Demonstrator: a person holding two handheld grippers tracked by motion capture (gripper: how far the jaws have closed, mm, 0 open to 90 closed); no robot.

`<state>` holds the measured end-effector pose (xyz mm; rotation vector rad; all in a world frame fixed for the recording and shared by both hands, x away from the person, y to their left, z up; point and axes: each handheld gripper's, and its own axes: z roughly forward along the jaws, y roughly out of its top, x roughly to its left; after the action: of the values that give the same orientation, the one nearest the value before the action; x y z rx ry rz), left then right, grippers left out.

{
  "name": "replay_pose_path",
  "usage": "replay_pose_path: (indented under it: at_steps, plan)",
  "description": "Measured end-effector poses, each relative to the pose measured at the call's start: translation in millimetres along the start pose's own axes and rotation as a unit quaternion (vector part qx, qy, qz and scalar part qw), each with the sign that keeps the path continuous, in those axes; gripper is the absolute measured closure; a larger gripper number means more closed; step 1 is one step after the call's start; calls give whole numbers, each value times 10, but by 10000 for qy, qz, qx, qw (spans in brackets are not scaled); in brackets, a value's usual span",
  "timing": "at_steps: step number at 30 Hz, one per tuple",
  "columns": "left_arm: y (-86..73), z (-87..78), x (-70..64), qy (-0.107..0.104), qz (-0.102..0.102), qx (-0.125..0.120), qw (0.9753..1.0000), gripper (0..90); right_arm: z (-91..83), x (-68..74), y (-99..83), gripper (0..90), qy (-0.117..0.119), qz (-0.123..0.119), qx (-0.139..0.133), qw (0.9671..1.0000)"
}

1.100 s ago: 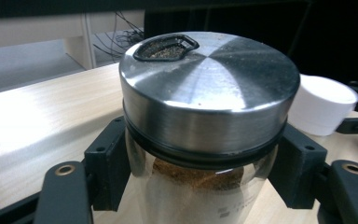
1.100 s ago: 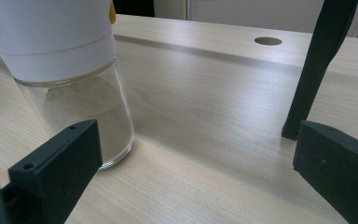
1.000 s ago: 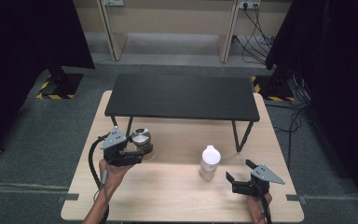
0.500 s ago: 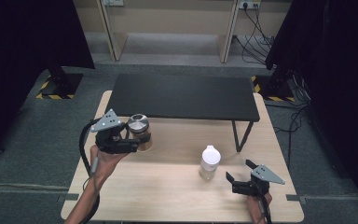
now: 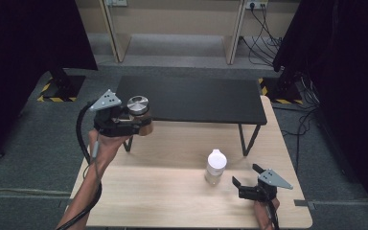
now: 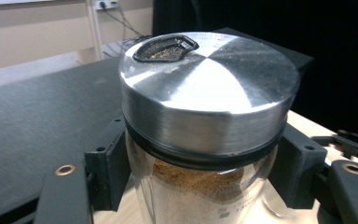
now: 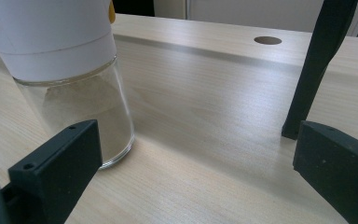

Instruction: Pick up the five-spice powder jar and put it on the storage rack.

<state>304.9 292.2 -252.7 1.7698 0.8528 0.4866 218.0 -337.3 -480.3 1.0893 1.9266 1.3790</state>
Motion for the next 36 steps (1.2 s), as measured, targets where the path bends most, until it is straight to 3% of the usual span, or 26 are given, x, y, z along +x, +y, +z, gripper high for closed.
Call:
replay_pose_path:
  at_steps: [18, 29, 36]
  plan:
    - [236, 312, -31, 622, -184, -26, 9979, 311, 0, -3, -3, 11, -4, 16, -8, 10000]
    - [321, 595, -53, 1036, -247, 46, 9943, 311, 0, -13, -7, 11, 9, 43, -20, 10000]
    - [354, 731, -56, 1168, -285, 33, 9927, 311, 2, -26, -10, 11, 35, 69, -27, 10000]
